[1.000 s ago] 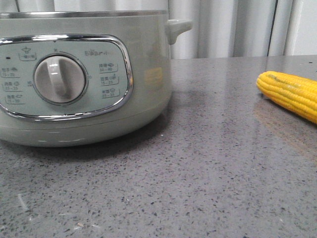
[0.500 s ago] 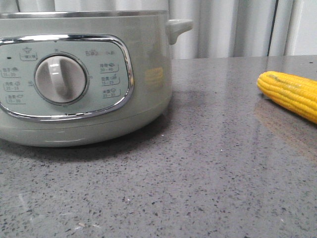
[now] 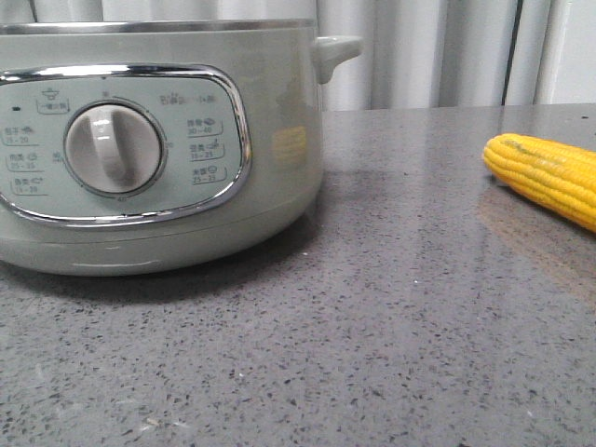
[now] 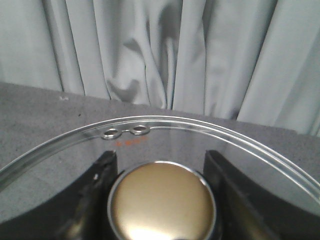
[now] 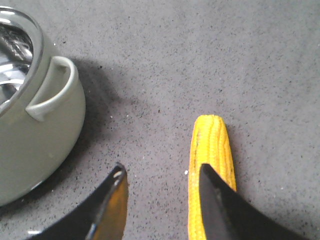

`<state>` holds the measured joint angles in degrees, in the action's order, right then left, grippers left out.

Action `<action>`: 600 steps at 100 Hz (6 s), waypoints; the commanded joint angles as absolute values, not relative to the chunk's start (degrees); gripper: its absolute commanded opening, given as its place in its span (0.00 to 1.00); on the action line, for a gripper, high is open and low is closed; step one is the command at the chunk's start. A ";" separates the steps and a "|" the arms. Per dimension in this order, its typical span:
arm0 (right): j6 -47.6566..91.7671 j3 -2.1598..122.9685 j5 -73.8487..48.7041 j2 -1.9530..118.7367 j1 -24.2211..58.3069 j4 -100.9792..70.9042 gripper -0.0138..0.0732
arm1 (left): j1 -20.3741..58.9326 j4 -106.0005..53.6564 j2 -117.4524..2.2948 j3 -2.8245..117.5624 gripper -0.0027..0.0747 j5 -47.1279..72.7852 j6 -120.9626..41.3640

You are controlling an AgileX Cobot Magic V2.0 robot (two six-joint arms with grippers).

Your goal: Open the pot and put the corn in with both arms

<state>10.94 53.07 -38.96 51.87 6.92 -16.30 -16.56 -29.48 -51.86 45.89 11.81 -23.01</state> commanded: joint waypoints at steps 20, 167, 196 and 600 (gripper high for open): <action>11.62 55.02 -36.67 51.59 6.75 -16.82 0.48 | -16.74 -31.22 -58.65 45.32 0.18 4.41 -23.09; 11.62 55.02 -40.92 52.74 6.75 -16.26 0.48 | -15.87 -29.22 -69.15 40.48 0.47 -3.82 -23.09; 11.62 55.02 -41.41 57.32 6.75 -16.26 0.48 | -7.40 -29.66 -55.59 40.48 0.47 -3.67 -23.09; 11.74 32.36 -10.94 8.06 35.67 -0.44 0.10 | 3.91 -34.45 -17.82 29.57 0.01 26.97 -27.20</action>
<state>11.18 31.23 -15.86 7.35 35.66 -0.85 3.48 -32.99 -17.40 28.11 30.66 -27.40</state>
